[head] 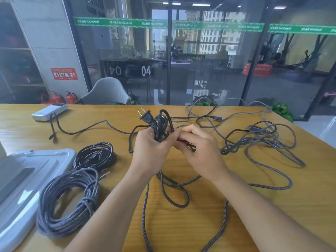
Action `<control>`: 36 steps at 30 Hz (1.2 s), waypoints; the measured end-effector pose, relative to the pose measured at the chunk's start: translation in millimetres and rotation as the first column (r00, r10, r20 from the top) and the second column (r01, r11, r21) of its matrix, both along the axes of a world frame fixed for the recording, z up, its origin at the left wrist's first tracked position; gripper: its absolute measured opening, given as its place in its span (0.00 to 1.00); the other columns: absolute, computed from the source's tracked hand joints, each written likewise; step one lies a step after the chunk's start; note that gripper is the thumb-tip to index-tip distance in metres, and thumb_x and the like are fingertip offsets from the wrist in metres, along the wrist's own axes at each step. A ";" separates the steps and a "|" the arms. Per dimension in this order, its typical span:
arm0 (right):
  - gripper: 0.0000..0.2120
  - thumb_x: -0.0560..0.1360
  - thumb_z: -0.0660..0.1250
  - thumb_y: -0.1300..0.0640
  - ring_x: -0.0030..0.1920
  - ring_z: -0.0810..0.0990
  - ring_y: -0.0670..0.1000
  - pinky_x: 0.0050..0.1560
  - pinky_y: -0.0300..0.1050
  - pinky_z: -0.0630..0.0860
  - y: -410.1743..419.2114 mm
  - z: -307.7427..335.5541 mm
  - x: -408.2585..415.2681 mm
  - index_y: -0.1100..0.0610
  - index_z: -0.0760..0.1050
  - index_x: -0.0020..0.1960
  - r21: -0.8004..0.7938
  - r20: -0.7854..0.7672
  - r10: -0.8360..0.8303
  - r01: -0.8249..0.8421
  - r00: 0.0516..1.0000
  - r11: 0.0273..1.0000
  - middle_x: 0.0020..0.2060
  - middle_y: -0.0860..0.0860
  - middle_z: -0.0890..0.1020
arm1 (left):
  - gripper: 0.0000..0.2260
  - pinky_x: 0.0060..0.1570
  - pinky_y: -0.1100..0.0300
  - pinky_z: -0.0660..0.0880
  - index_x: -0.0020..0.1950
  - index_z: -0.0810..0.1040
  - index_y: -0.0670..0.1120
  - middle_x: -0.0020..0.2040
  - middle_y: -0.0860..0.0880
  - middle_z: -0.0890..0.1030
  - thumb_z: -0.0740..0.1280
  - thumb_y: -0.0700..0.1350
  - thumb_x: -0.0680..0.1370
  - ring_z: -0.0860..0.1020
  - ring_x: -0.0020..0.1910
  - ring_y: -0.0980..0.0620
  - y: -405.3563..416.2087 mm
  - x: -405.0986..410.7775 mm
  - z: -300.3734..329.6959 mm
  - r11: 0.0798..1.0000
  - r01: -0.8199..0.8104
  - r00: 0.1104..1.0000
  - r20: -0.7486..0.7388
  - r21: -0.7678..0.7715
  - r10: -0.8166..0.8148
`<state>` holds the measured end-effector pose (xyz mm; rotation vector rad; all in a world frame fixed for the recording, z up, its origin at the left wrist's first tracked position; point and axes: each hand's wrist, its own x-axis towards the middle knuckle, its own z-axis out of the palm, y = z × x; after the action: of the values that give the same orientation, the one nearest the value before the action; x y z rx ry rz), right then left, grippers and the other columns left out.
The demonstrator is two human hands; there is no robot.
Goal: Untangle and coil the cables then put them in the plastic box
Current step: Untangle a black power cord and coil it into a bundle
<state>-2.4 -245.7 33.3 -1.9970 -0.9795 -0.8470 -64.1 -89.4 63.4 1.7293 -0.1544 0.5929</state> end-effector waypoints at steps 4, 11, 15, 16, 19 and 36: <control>0.11 0.84 0.67 0.50 0.54 0.80 0.40 0.53 0.32 0.73 -3.4 -1.2 1.5 0.48 0.82 0.64 0.044 -0.416 0.049 -0.034 0.908 0.998 0.52 0.39 0.82 | 0.06 0.37 0.62 0.76 0.45 0.85 0.47 0.29 0.52 0.77 0.73 0.45 0.81 0.76 0.30 0.54 10.7 -6.0 11.1 0.994 -0.063 0.989 0.129 -0.090 0.074; 0.11 0.84 0.65 0.54 0.52 0.78 0.38 0.51 0.32 0.72 -8.4 -12.4 17.1 0.43 0.83 0.62 -0.064 -0.556 -0.055 0.023 0.829 0.998 0.51 0.39 0.81 | 0.11 0.29 0.61 0.60 0.39 0.79 0.50 0.27 0.53 0.63 0.71 0.44 0.82 0.59 0.25 0.50 28.3 -15.7 26.9 0.974 0.028 0.985 0.172 -0.225 0.011; 0.05 0.81 0.70 0.52 0.47 0.78 0.43 0.47 0.32 0.72 -7.5 -11.9 16.1 0.47 0.85 0.54 -0.042 -0.472 -0.064 0.050 0.880 0.998 0.46 0.42 0.81 | 0.12 0.30 0.61 0.60 0.37 0.79 0.52 0.26 0.50 0.62 0.73 0.50 0.81 0.58 0.26 0.48 19.2 -11.4 19.4 0.983 0.008 0.992 0.126 -0.182 0.016; 0.04 0.82 0.70 0.52 0.47 0.77 0.43 0.47 0.33 0.72 -8.6 -12.7 16.9 0.47 0.84 0.54 -0.059 -0.469 -0.069 0.046 0.880 0.997 0.45 0.43 0.80 | 0.13 0.29 0.60 0.61 0.37 0.79 0.51 0.26 0.51 0.62 0.73 0.51 0.81 0.59 0.26 0.49 16.6 -11.3 17.8 0.985 0.004 0.993 0.114 -0.171 0.016; 0.04 0.84 0.66 0.49 0.48 0.76 0.45 0.48 0.37 0.72 -9.1 -14.8 18.3 0.47 0.79 0.54 -0.140 -0.459 -0.075 0.011 0.885 0.990 0.46 0.44 0.77 | 0.13 0.30 0.67 0.66 0.37 0.79 0.50 0.24 0.58 0.66 0.71 0.52 0.81 0.65 0.24 0.57 7.0 -11.9 13.9 0.992 -0.022 0.997 0.075 -0.125 0.032; 0.11 0.85 0.63 0.50 0.47 0.77 0.42 0.46 0.35 0.72 -10.0 -13.1 11.0 0.52 0.82 0.59 -0.094 -0.423 0.012 -0.057 0.906 0.994 0.45 0.41 0.77 | 0.06 0.35 0.73 0.73 0.43 0.82 0.50 0.34 0.59 0.83 0.76 0.43 0.77 0.81 0.35 0.64 0.4 2.0 -4.0 0.996 -0.090 0.996 -0.015 0.002 0.090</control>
<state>8.6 -255.7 20.1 -2.1234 -0.8130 -0.3207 -62.2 -89.1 59.4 1.7489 -0.0661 0.6457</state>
